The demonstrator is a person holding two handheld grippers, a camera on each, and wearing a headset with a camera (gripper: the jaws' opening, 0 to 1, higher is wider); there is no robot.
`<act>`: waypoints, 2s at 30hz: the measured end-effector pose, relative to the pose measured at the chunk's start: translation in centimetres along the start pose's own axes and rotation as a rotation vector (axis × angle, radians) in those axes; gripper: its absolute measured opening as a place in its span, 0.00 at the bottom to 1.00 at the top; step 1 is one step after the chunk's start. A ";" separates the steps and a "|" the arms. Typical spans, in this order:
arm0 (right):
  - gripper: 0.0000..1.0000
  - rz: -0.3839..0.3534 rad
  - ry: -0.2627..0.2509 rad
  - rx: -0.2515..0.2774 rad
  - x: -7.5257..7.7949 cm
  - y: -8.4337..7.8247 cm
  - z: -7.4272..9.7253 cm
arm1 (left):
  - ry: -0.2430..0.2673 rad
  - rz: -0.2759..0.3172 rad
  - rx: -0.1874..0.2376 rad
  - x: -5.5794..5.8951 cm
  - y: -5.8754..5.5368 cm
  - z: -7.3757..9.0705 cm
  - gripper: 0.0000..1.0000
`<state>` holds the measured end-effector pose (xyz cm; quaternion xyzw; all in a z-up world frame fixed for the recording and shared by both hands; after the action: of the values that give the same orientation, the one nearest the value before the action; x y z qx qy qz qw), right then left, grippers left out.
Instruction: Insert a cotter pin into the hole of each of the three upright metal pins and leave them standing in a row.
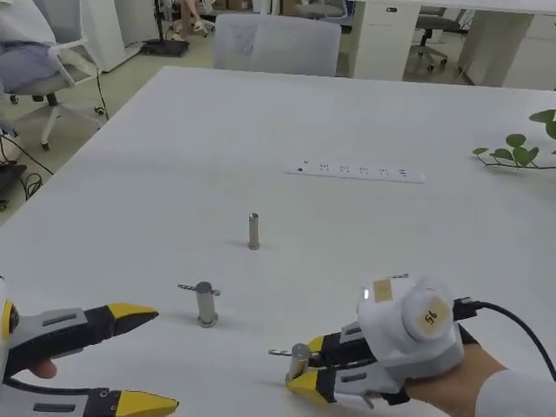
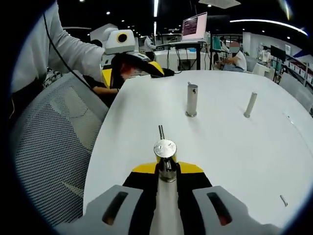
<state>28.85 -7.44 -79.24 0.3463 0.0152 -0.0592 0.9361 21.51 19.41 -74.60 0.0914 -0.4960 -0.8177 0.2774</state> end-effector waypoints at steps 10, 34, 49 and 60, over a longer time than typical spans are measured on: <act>0.13 0.039 -0.026 0.012 0.5 0.0 0.0 | 0.009 0.002 -0.005 -0.2 -0.3 0.0 0.64; 0.12 0.028 -0.069 0.061 4.5 2.2 -0.9 | 0.033 0.022 -0.001 -0.4 -0.6 0.3 0.63; 0.12 0.026 -0.059 0.067 5.8 3.3 -1.8 | 0.044 0.029 -0.007 -0.4 -0.7 0.7 0.62; 0.12 0.023 -0.043 0.057 6.2 3.0 -2.4 | 0.053 0.034 -0.012 -0.6 -0.6 1.3 0.62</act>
<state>35.40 -4.23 -79.53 0.3715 -0.0104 -0.0562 0.9267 21.23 20.90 -74.59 0.1031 -0.4848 -0.8132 0.3050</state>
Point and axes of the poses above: the centre of the closed fingertips' face, and the gripper's own axes: z roughly backward along the fingers, x roughly to its right, y roughly out of its top, the point moved 10 cm from there along z, roughly backward along the fingers, and after that the axes turned 11 degrees about -x, right-handed, at the moved point
